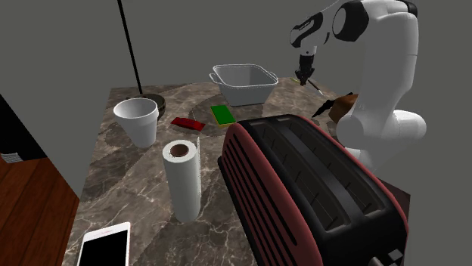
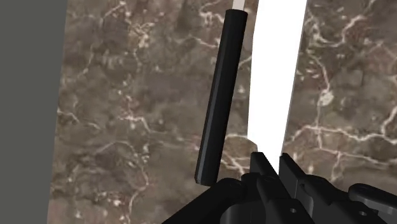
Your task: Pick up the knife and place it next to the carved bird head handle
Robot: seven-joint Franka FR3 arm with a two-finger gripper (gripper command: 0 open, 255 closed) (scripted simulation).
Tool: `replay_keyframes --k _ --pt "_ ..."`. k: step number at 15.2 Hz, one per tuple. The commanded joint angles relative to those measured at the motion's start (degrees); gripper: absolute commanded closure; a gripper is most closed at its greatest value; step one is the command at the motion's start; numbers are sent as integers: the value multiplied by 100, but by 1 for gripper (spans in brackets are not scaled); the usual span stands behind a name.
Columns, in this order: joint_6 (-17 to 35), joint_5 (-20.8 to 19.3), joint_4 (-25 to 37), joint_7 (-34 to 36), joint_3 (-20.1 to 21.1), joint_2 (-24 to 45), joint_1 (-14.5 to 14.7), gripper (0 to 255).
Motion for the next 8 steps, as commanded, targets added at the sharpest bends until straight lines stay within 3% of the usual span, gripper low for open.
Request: replay_keyframes --k 1,3,4,8 --pt "14 -8 -27 5 -12 23 -10 255" --pt "14 -8 -27 5 -11 23 -11 255" --pt "18 -7 -27 3 -12 26 -13 0" --pt "11 -4 -1 1 -11 45 -16 0"
